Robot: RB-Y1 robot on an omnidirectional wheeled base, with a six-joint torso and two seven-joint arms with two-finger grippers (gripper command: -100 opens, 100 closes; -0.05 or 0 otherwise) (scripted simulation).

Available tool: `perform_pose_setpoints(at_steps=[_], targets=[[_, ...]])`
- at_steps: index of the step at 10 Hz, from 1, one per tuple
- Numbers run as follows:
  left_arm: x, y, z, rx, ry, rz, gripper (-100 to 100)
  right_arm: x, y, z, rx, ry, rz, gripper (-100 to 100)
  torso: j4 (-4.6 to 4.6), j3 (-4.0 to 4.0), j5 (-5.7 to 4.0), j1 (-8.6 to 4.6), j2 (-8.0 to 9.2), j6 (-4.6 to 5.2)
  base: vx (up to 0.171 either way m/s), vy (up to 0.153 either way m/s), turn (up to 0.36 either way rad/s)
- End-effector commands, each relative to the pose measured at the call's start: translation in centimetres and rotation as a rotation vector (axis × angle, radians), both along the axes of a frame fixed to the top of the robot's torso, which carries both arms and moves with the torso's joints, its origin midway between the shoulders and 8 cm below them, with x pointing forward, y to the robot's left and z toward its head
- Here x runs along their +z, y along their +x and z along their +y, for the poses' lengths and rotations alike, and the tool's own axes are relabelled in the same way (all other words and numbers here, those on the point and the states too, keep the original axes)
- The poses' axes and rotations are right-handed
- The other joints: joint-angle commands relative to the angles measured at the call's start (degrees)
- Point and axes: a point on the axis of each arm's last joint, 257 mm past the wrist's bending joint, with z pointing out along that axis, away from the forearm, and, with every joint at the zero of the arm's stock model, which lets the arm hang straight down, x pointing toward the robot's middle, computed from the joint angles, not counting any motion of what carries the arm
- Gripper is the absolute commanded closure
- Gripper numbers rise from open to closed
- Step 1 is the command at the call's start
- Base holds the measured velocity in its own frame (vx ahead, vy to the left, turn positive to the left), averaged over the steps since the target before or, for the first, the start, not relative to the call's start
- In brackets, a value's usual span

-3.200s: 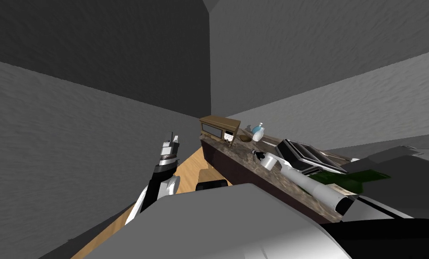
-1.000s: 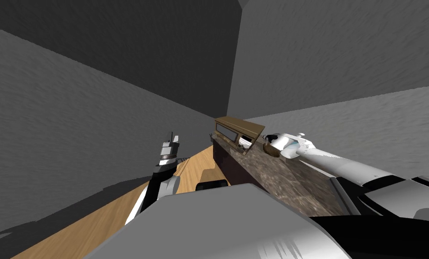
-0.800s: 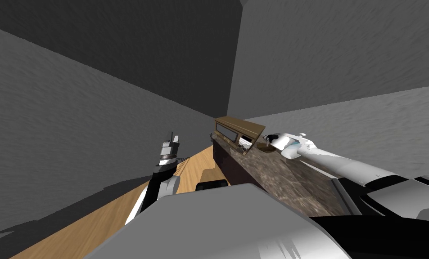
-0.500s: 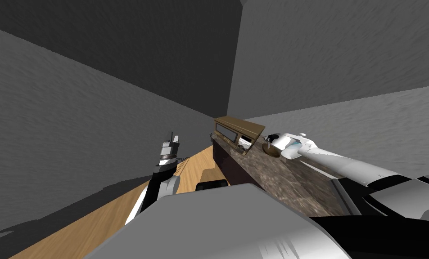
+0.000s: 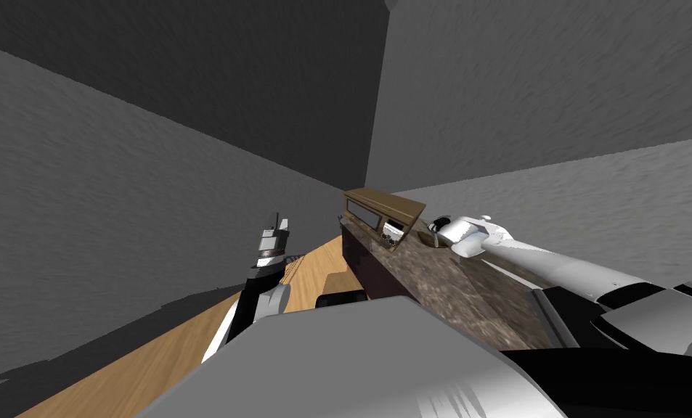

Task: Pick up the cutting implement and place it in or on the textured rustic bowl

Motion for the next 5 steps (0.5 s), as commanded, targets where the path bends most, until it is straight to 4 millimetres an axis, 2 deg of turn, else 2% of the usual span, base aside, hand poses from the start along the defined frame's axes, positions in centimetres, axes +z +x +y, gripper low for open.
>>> perform_pose_setpoints(at_steps=[1, 2, 3, 5], targets=[[0.00, 0.00, 0.00, 0.000, 0.000, 0.000, 0, -0.86, -1.03, 0.17, -0.029, 0.026, 0.021, 100, 0.00, 0.00, 0.00, 0.00, 0.00, 0.00, 0.017, -0.039, -0.015], [0.00, 0.00, 0.00, 0.000, 0.000, 0.000, 0, -0.62, -0.61, 0.07, -0.017, 0.016, 0.013, 100, 0.00, 0.00, 0.01, -0.01, -0.01, 0.00, 0.006, -0.017, -0.006], [0.00, 0.00, 0.00, 0.000, 0.000, 0.000, 0, -0.73, -0.75, 0.06, -0.021, 0.019, 0.016, -100, 0.01, 0.00, 0.05, 0.08, 0.00, -0.03, 0.000, 0.000, 0.000], [0.00, 0.00, 0.00, 0.000, 0.000, 0.000, 0, -0.72, -0.74, 0.06, -0.020, 0.018, 0.016, -100, 0.02, 0.01, 0.08, 0.18, 0.01, -0.04, 0.000, 0.000, 0.000]])
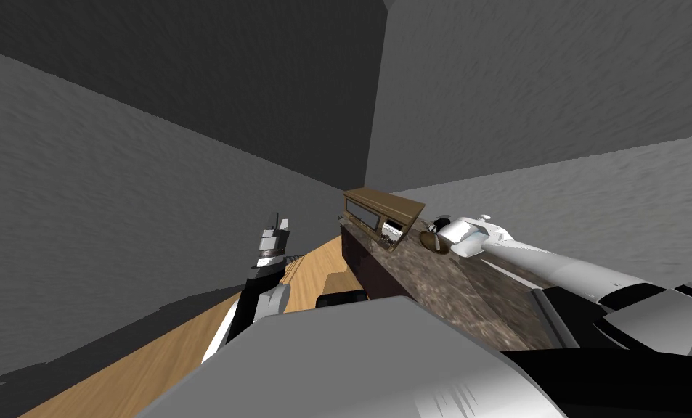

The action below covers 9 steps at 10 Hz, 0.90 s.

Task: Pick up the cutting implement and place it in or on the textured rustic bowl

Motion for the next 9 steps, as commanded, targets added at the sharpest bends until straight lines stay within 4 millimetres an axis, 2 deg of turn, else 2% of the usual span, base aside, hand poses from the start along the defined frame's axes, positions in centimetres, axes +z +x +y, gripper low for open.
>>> perform_pose_setpoints(at_steps=[1, 2, 3, 4, 9], targets=[[0.0, 0.0, 0.0, 0.000, 0.000, 0.000, 0, 0.0, 0.0, 0.0, 0.000, 0.000, 0.000, -100, 0.00, 0.00, 0.00, 0.00, 0.00, 0.00, 0.000, 0.000, 0.000], [0.0, 0.0, 0.0, 0.000, 0.000, 0.000, 0, 0.0, 0.0, 0.0, 0.000, 0.000, 0.000, -100, 0.00, 0.00, 0.00, 0.00, 0.00, 0.00, 0.000, 0.000, 0.000], [0.0, 0.0, 0.0, 0.000, 0.000, 0.000, 0, 0.0, 0.0, 0.0, 0.000, 0.000, 0.000, 0, 0.00, 0.00, 0.00, 0.01, 0.00, 0.00, 0.000, 0.000, 0.000], [0.0, 0.0, 0.0, 0.000, 0.000, 0.000, 0, 1.7, 0.5, 0.7, 0.005, 0.001, -0.002, -100, 0.00, 0.00, 0.00, 0.01, 0.00, 0.00, 0.006, -0.019, -0.051], [0.0, 0.0, 0.0, 0.000, 0.000, 0.000, 0, 5.4, 1.2, 2.6, 0.021, 0.000, 0.004, -100, 0.00, -0.01, -0.01, -0.09, -0.02, 0.01, 0.007, -0.030, -0.032]])
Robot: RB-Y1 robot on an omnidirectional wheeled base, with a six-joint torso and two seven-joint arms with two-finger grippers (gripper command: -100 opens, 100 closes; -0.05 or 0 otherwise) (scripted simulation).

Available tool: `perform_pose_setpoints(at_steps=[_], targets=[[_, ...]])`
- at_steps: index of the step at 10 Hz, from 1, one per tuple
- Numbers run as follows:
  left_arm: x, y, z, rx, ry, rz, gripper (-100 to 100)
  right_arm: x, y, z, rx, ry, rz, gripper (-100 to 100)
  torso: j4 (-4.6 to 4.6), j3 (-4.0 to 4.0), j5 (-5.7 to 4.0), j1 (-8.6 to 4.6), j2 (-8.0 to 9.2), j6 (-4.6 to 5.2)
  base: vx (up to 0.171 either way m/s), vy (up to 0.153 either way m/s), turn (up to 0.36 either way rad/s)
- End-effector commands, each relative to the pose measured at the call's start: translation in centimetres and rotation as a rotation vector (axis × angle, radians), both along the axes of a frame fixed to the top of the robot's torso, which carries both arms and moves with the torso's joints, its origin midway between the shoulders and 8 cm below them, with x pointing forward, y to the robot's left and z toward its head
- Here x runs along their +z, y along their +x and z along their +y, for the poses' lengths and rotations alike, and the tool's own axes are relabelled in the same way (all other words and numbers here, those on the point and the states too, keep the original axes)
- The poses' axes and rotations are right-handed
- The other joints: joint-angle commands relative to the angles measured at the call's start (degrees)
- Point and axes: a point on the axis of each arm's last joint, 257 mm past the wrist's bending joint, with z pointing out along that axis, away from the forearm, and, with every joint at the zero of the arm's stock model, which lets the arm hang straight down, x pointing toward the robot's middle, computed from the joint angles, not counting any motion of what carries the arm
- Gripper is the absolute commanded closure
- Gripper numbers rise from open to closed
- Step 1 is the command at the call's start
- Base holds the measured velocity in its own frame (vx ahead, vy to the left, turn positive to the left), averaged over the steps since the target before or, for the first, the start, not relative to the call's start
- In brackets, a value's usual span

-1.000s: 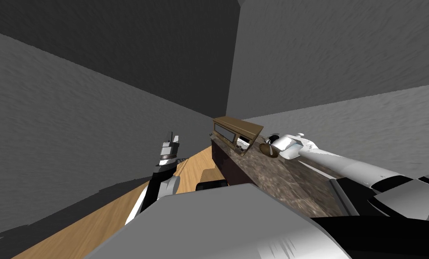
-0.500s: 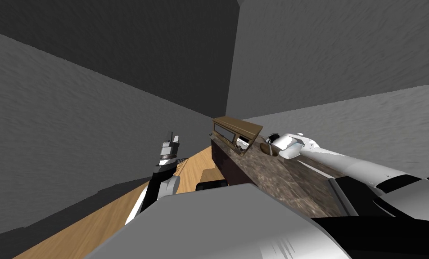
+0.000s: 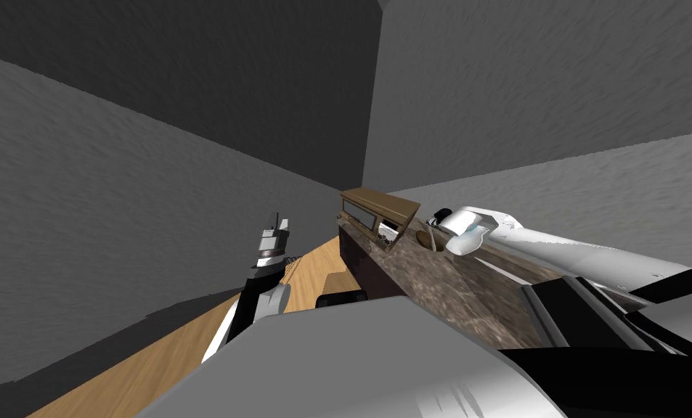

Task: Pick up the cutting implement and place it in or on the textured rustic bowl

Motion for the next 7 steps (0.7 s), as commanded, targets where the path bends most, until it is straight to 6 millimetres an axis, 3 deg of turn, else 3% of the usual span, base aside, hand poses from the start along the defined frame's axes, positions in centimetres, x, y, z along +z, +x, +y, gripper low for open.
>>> perform_pose_setpoints(at_steps=[1, 2, 7], targets=[[0.00, 0.00, 0.00, 0.000, 0.000, 0.000, 0, 0.00, 0.00, 0.00, 0.000, 0.000, 0.000, -100, 0.00, 0.00, 0.00, 0.00, 0.00, 0.00, 0.002, -0.012, -0.004], [0.00, 0.00, 0.00, 0.000, 0.000, 0.000, 0, 0.08, -0.02, 0.04, -0.001, 0.000, 0.001, 0, -0.01, 0.00, -0.01, 0.04, 0.01, -0.01, 0.000, 0.000, 0.000], [0.00, 0.00, 0.00, 0.000, 0.000, 0.000, 0, 0.07, -0.02, 0.03, -0.001, 0.000, 0.001, 0, 0.00, 0.01, 0.01, 0.09, 0.02, -0.01, 0.000, 0.000, 0.000]])
